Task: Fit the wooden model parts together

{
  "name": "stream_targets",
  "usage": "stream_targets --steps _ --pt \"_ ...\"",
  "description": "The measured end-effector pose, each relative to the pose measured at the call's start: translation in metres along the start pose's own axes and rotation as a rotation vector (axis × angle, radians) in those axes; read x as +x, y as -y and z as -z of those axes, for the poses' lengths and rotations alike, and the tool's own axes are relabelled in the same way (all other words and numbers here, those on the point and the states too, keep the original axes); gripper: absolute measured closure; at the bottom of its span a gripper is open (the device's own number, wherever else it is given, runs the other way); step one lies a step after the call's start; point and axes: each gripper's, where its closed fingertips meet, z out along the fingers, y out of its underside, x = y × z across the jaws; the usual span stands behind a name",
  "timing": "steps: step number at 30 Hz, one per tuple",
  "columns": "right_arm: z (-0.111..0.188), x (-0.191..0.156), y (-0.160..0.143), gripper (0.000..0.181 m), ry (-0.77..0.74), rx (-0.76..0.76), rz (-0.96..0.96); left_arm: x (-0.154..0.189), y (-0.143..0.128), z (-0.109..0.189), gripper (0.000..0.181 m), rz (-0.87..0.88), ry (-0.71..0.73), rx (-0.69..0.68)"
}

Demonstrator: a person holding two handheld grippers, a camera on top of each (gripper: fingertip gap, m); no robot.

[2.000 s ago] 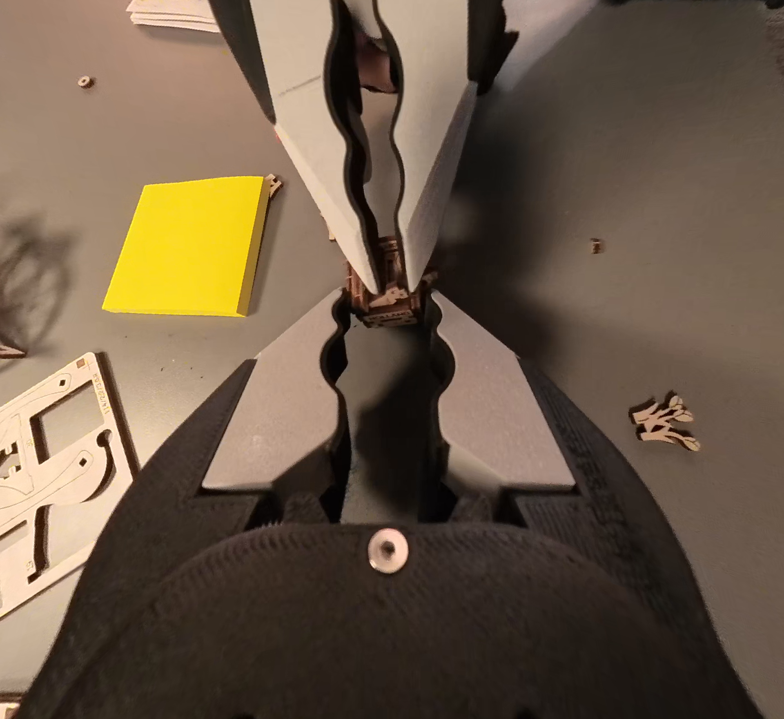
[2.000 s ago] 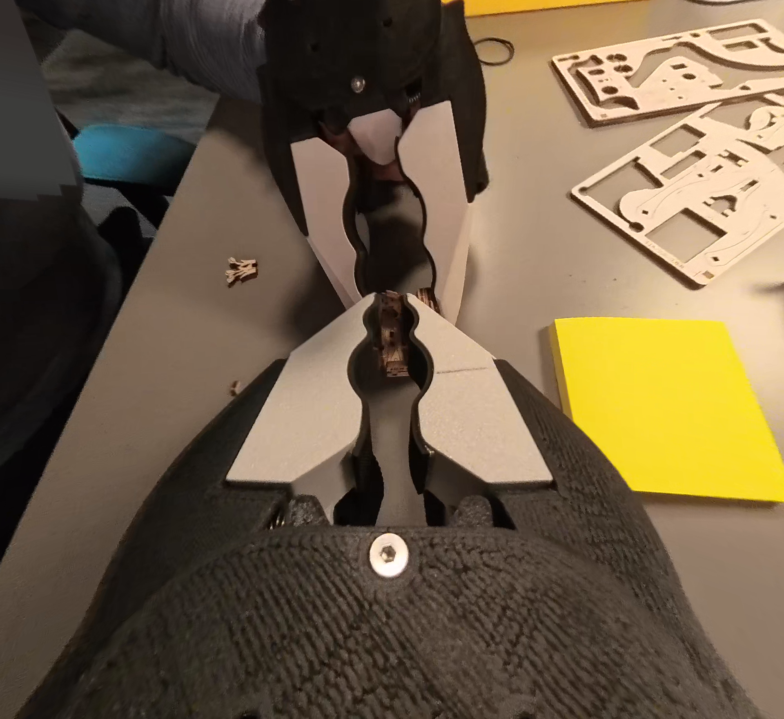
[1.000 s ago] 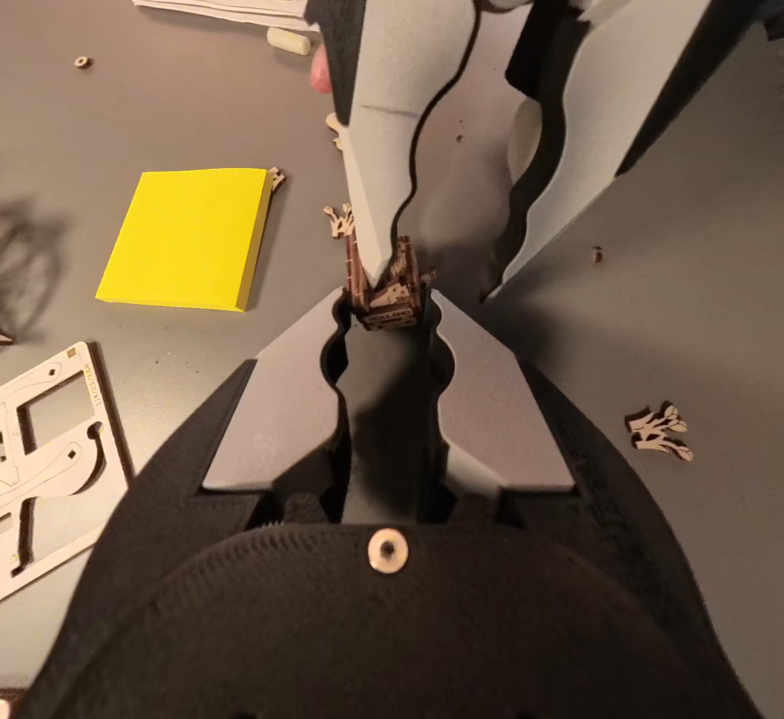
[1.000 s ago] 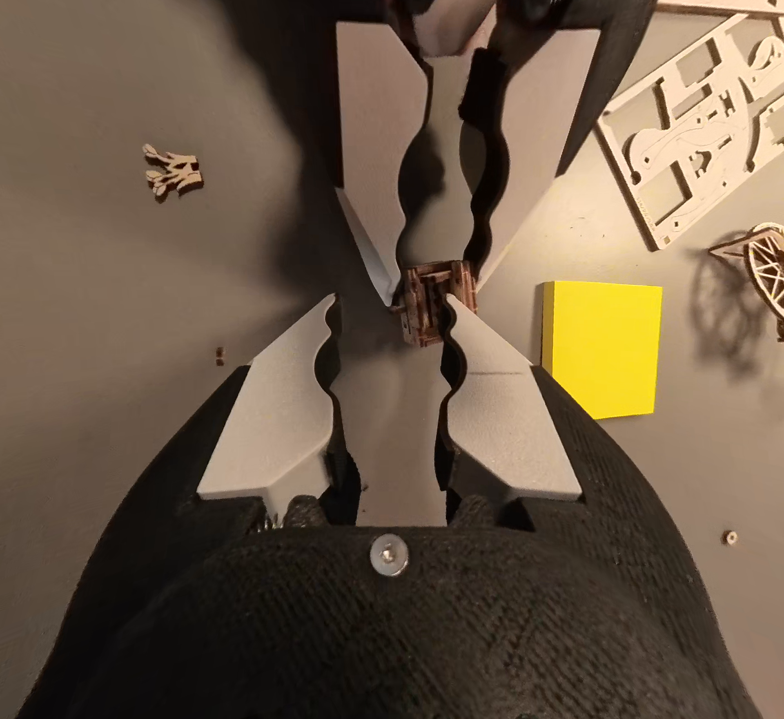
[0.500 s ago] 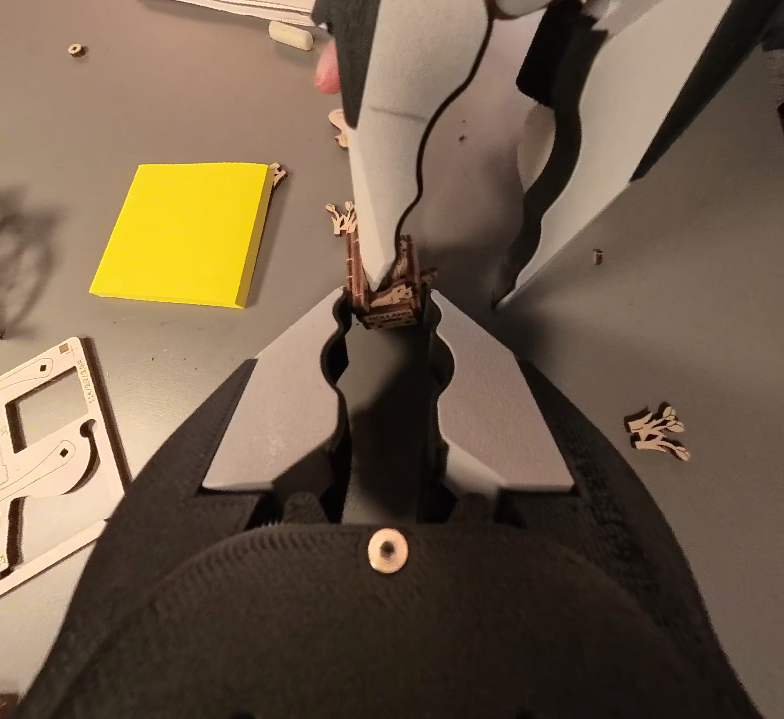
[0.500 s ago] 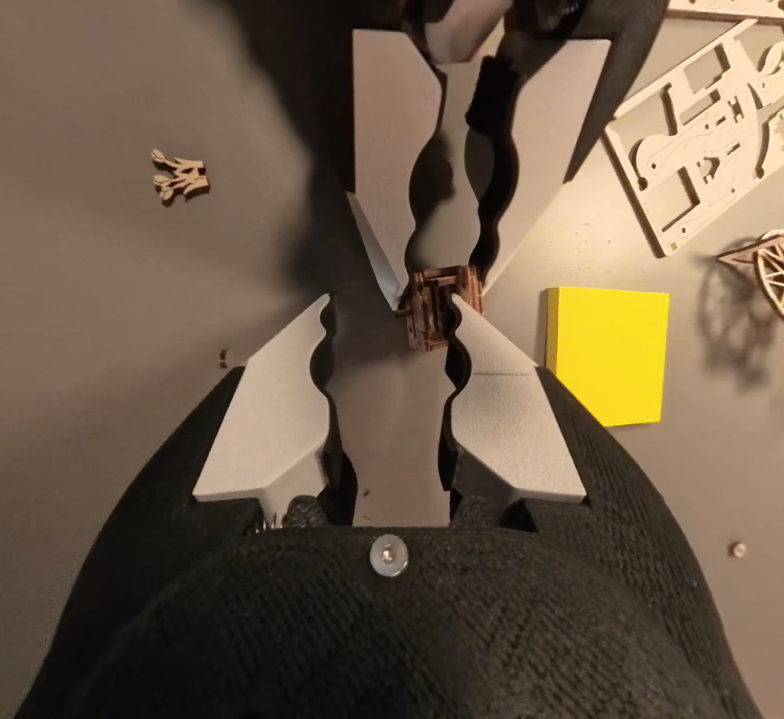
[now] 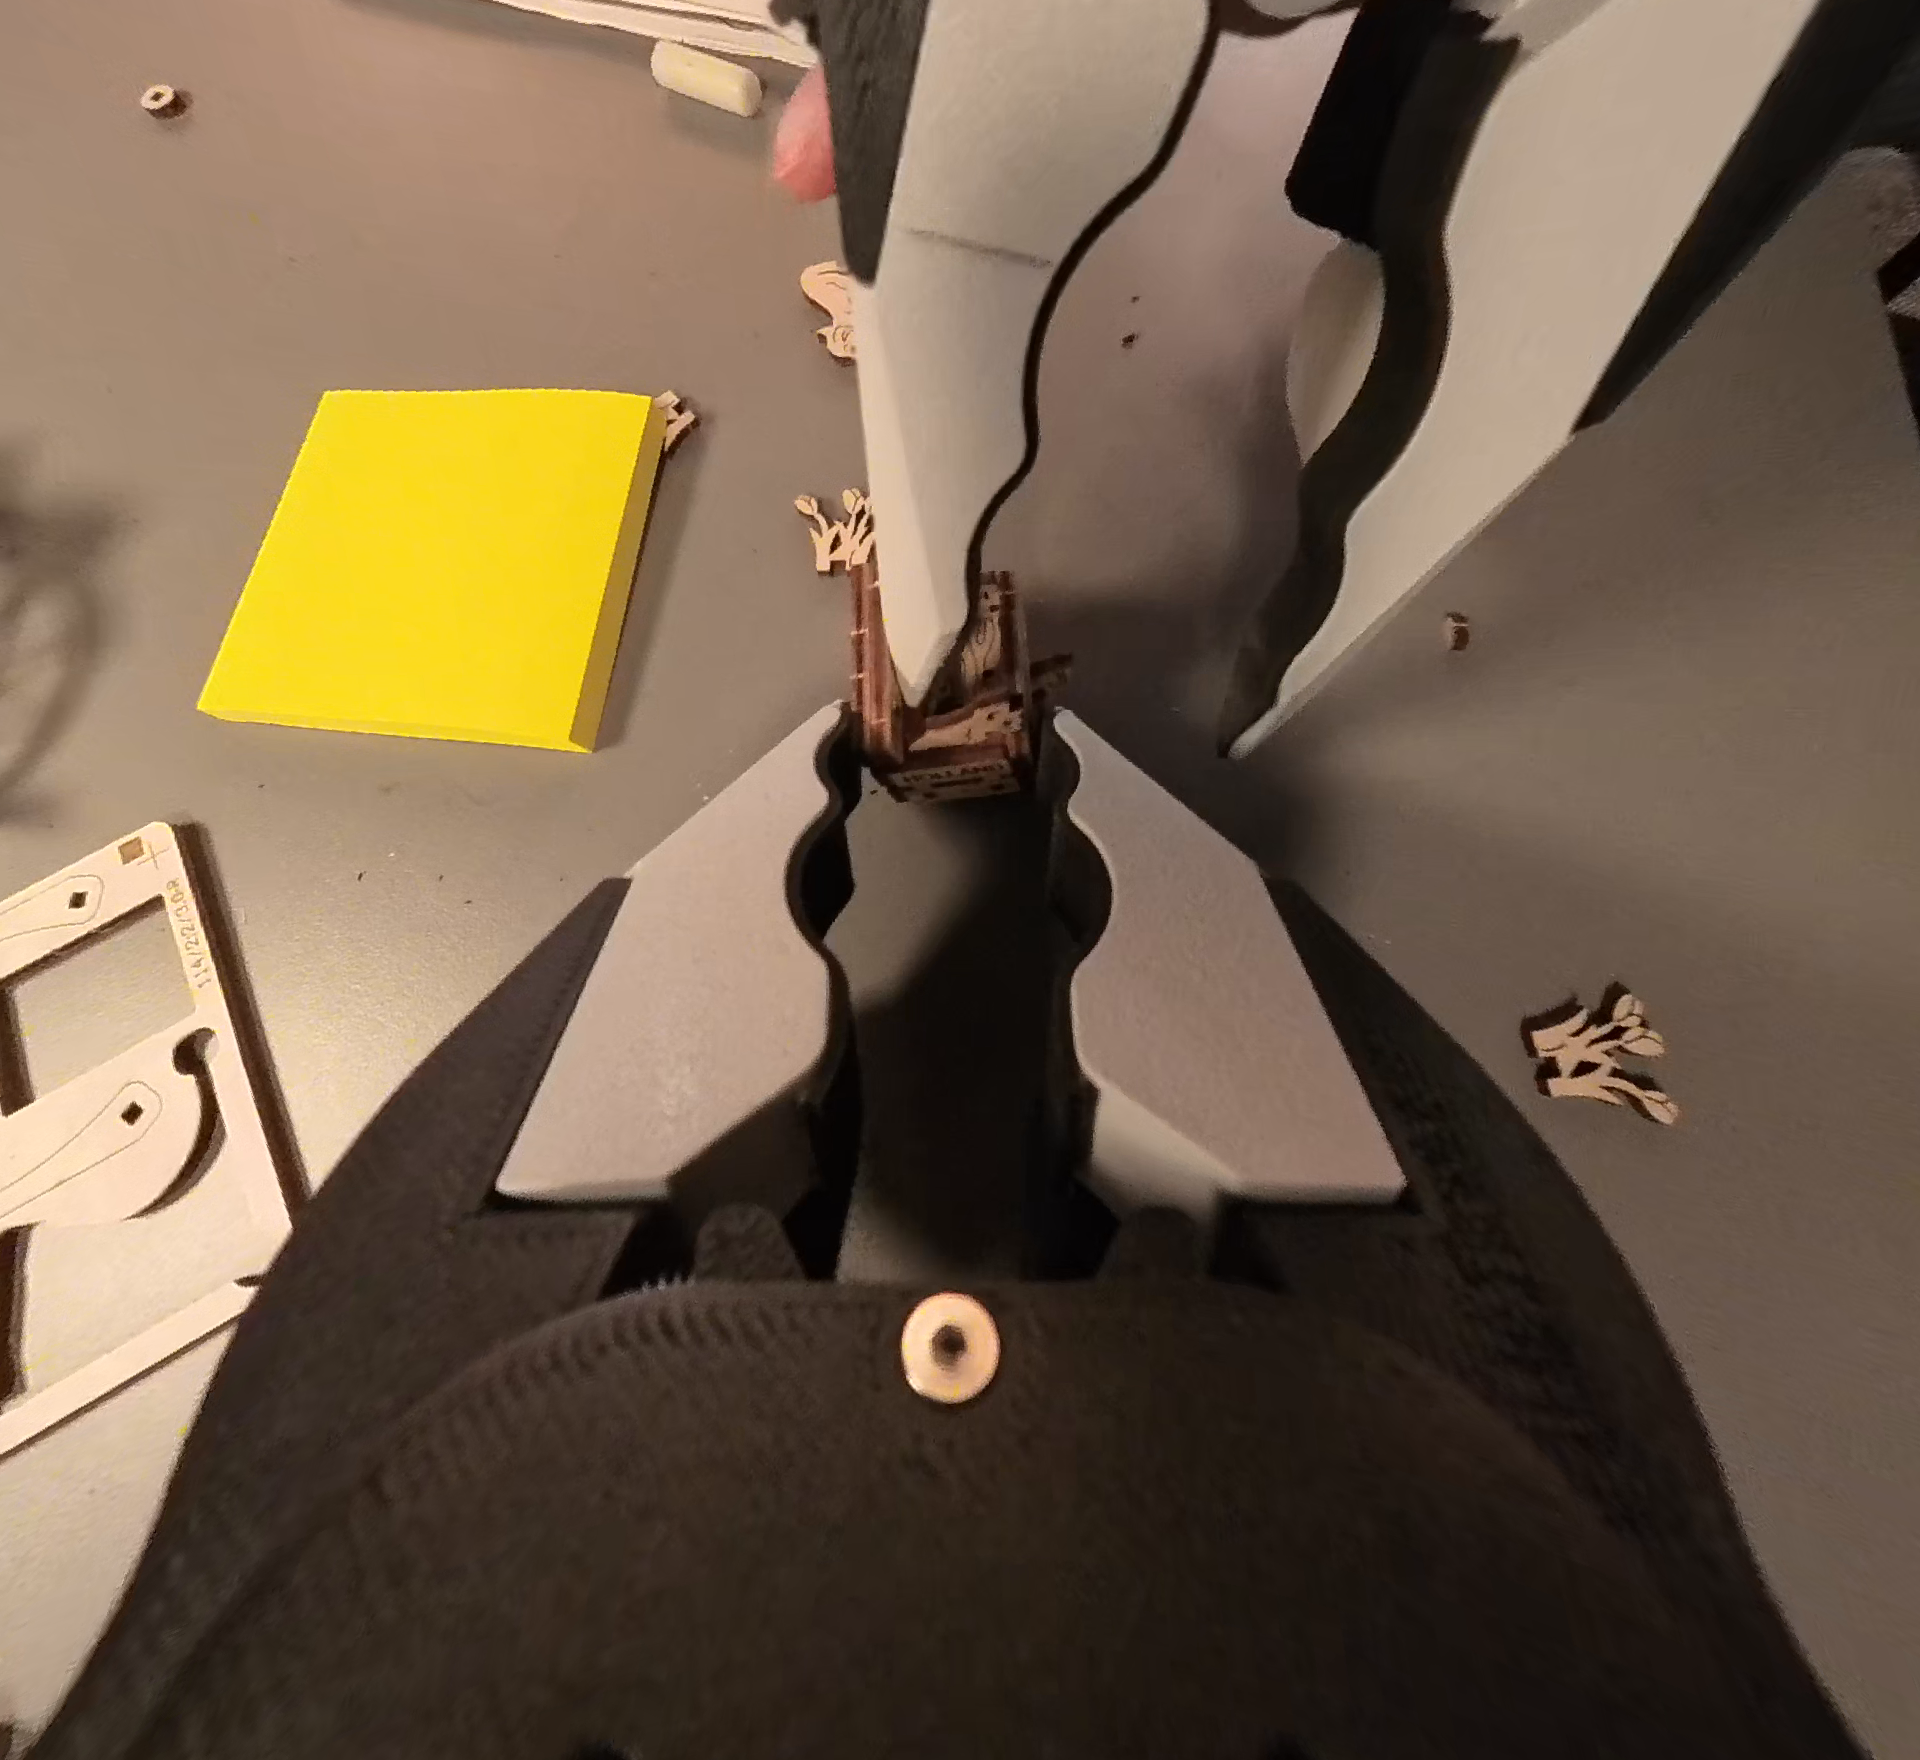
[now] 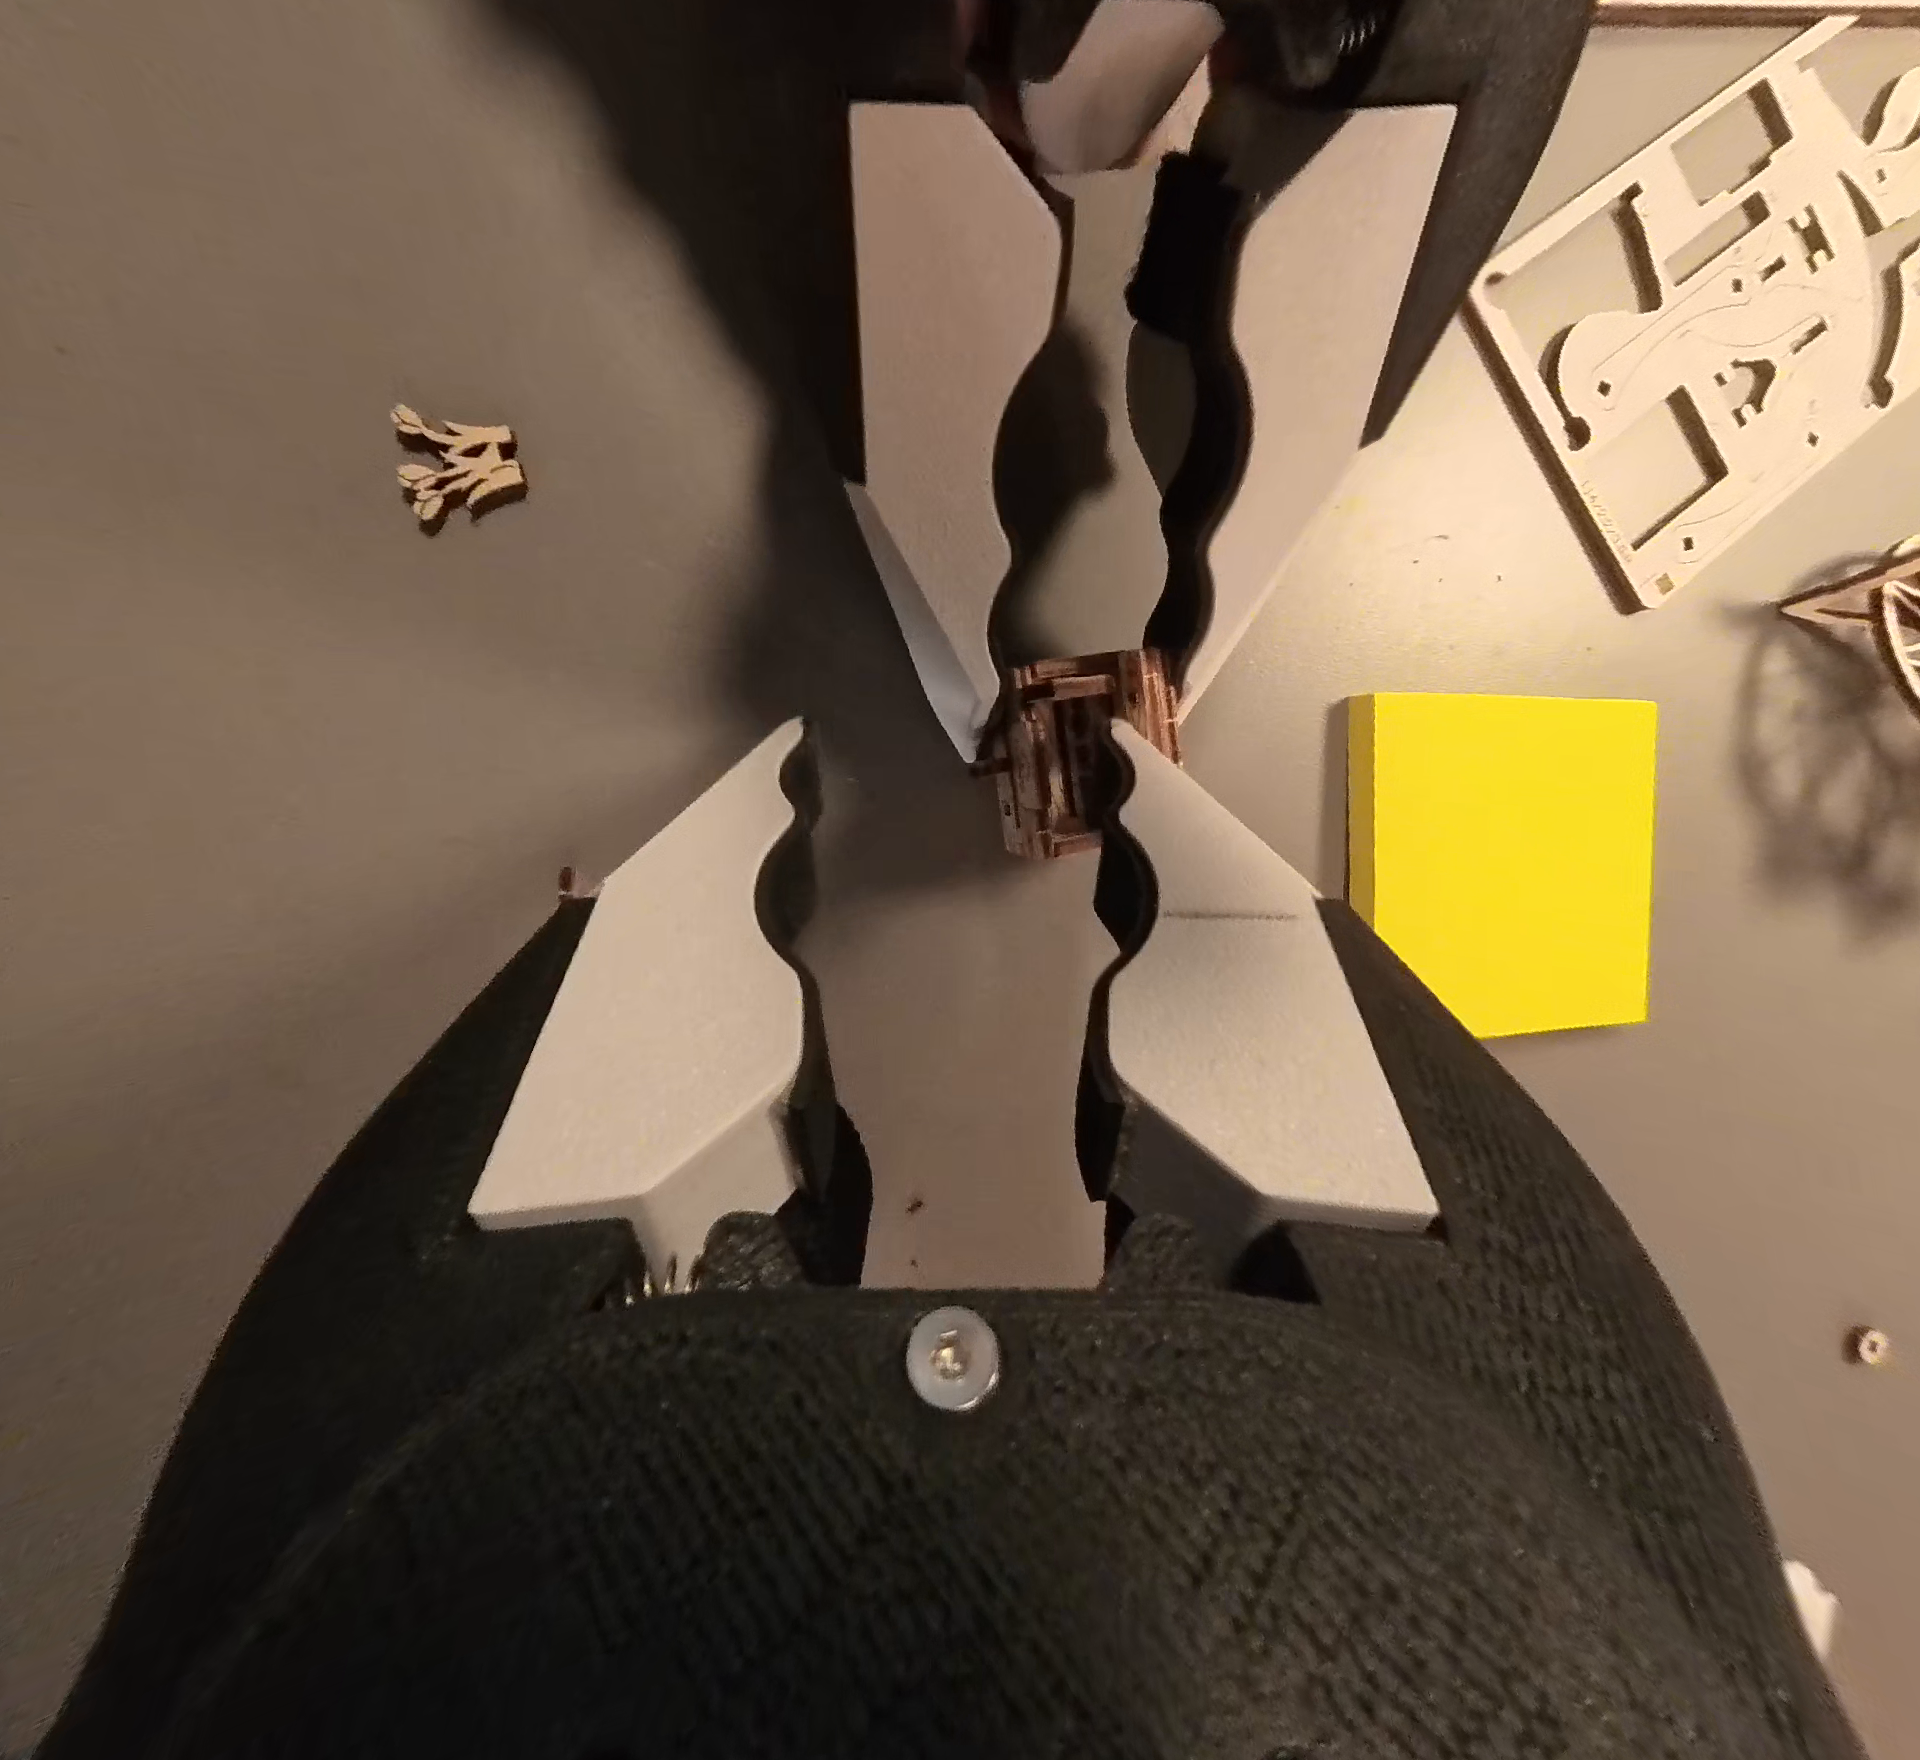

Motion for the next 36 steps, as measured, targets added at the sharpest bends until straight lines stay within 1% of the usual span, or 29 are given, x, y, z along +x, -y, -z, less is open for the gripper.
stream_targets --steps 2,4,7,10,13,16,19,22,25,28,29,31,34,36 --pt "-0.002 -0.001 -0.003 0.129 0.009 -0.019 -0.011 0.0 0.0 0.0 0.148 0.004 -0.002 0.0" --pt "-0.001 -0.003 -0.002 0.127 0.032 -0.003 -0.025 0.0 0.0 0.0 0.148 0.005 -0.002 0.0" --pt "0.008 -0.002 0.003 0.125 0.065 0.077 -0.057 0.0 0.0 0.0 0.148 0.002 -0.002 0.001" --pt "0.027 0.008 0.005 0.125 0.079 0.192 -0.115 0.0 -0.001 0.0 0.148 0.001 -0.005 0.001" --pt "0.036 0.026 -0.013 0.127 0.054 0.215 -0.188 0.0 -0.001 0.001 0.148 0.001 -0.004 0.001" --pt "0.03 0.037 -0.034 0.13 0.062 0.187 -0.261 0.0 -0.001 0.001 0.147 0.003 0.003 0.0" --pt "0.02 0.038 -0.041 0.133 0.1 0.181 -0.302 -0.002 -0.001 0.001 0.143 0.012 0.018 0.0" --pt "0.014 0.039 -0.045 0.138 0.107 0.169 -0.308 -0.002 -0.001 0.001 0.141 0.016 0.015 -0.001" --pt "0.01 0.04 -0.045 0.145 0.111 0.17 -0.305 0.001 -0.003 0.003 0.129 0.026 -0.006 -0.007" --pt "0.009 0.042 -0.046 0.161 0.098 0.165 -0.304 -0.001 -0.006 0.008 0.118 0.012 -0.003 -0.026" --pt "0.009 0.043 -0.047 0.164 0.092 0.164 -0.306 -0.004 -0.003 0.011 0.118 -0.018 0.015 -0.01" --pt "0.009 0.043 -0.047 0.165 0.094 0.167 -0.31 -0.007 0.007 0.02 0.117 -0.071 0.048 0.049" --pt "0.01 0.043 -0.047 0.166 0.093 0.171 -0.301 -0.008 0.018 0.031 0.118 -0.082 0.054 0.128" --pt "0.013 0.045 -0.045 0.168 0.074 0.186 -0.279 -0.009 0.027 0.036 0.122 -0.069 0.055 0.197"
